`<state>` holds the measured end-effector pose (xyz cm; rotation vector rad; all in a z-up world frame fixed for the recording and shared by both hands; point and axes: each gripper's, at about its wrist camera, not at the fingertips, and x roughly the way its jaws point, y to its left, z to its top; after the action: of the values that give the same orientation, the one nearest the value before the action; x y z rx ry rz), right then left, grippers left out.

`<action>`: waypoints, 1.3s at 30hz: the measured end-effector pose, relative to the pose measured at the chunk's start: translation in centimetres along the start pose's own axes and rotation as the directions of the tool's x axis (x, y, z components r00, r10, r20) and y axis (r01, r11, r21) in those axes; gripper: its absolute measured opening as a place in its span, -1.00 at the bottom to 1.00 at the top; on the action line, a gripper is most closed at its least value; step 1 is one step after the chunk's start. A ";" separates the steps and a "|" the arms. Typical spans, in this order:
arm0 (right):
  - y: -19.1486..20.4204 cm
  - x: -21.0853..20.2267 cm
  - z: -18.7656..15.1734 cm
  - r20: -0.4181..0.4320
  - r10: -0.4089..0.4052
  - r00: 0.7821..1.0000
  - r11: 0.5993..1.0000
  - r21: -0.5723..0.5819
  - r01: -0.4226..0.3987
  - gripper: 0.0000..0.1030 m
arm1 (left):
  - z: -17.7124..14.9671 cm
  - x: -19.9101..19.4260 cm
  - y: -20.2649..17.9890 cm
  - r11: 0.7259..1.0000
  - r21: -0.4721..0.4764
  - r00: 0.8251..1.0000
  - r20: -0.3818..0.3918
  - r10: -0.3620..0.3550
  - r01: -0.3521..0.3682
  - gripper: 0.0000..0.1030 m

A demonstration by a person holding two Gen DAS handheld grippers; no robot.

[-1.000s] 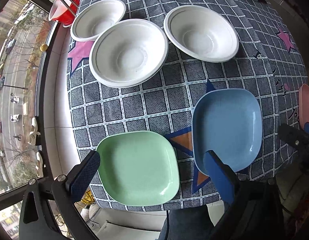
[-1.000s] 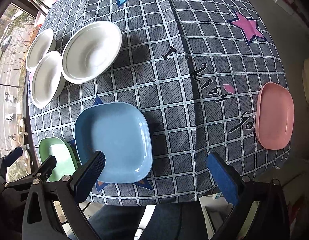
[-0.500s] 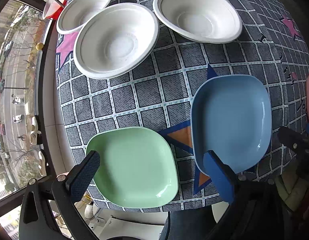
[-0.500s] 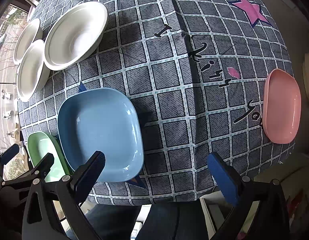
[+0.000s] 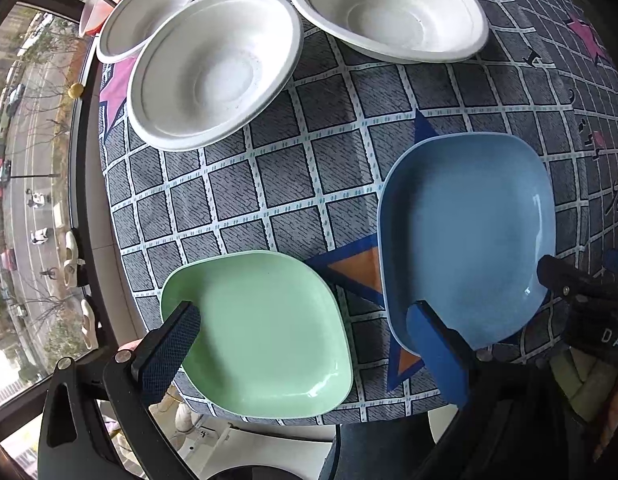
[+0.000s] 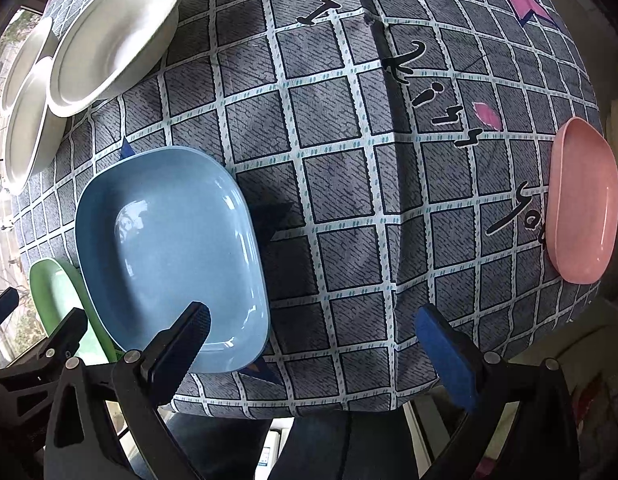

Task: Organize plates and bowls

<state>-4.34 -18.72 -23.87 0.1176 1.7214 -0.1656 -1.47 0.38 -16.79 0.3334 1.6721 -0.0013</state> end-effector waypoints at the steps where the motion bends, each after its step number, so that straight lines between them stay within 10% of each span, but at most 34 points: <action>1: 0.3 0.2 0.2 -0.009 0.008 1.000 1.000 -0.003 -0.008 1.00 | 0.0 0.1 -0.1 1.000 0.002 1.000 -0.002 0.002 -0.002 1.00; 18: 1.1 10.2 1.1 -0.071 0.030 0.997 0.999 -0.015 -0.031 1.00 | 1.8 1.3 -4.0 0.999 0.043 0.999 -0.018 0.032 -0.031 1.00; 27: -3.9 13.9 0.9 -0.021 -0.110 0.994 0.994 0.028 0.110 1.00 | 3.3 1.4 -7.1 0.999 0.021 0.999 -0.021 -0.033 0.033 1.00; 39: -3.4 20.2 3.6 0.049 0.070 0.996 0.987 -0.151 -0.062 1.00 | 3.5 1.8 -12.9 0.992 -0.082 0.995 -0.020 -0.102 0.100 1.00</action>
<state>-4.59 -22.99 -44.26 0.0588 1.6675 0.0099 -1.00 -12.25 -21.55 0.1880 1.7064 -0.0053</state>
